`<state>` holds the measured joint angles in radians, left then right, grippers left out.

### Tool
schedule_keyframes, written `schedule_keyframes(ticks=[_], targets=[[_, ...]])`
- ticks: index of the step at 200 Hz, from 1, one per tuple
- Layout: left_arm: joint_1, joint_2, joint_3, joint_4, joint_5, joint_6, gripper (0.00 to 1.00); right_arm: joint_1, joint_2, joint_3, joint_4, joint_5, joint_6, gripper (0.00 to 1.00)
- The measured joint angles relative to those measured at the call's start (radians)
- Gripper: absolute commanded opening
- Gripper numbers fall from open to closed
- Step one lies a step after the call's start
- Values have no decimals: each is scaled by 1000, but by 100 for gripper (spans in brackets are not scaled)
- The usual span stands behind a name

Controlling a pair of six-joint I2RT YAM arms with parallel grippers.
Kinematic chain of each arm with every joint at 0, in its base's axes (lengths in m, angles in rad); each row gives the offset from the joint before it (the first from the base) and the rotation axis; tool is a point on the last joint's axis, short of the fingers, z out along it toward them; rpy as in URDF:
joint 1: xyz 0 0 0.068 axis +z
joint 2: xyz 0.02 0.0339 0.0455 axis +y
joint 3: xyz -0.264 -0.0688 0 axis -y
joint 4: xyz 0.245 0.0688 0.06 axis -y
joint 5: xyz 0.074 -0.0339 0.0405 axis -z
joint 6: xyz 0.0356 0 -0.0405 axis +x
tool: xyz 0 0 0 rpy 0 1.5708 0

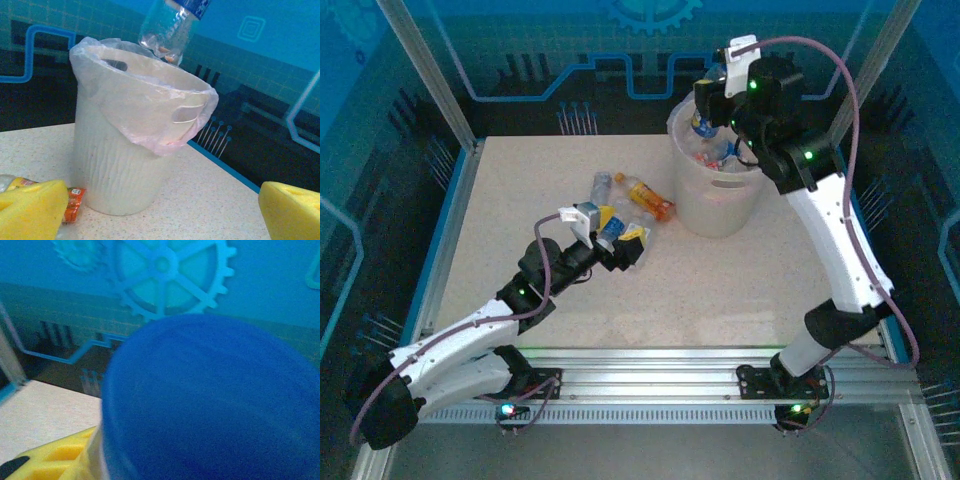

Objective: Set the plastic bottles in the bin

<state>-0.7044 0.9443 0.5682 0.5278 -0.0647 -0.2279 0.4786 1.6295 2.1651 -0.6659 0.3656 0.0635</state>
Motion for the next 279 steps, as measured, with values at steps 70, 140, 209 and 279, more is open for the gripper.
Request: schedule_keyframes(ticks=[70, 140, 209, 279], targets=[[0, -19, -3, -39, -80, 0, 99, -50, 190, 84, -145, 51, -58, 47], [0, -19, -3, -75, -116, 0, 99, -50, 288, 129, -278, 24, -64, 53], [0, -19, -3, -89, -127, 0, 99, -53, 438, 208, -380, 18, -60, 68], [0, -16, -3, -107, -140, 2, 99, -69, 514, 374, -479, 11, -47, 93]])
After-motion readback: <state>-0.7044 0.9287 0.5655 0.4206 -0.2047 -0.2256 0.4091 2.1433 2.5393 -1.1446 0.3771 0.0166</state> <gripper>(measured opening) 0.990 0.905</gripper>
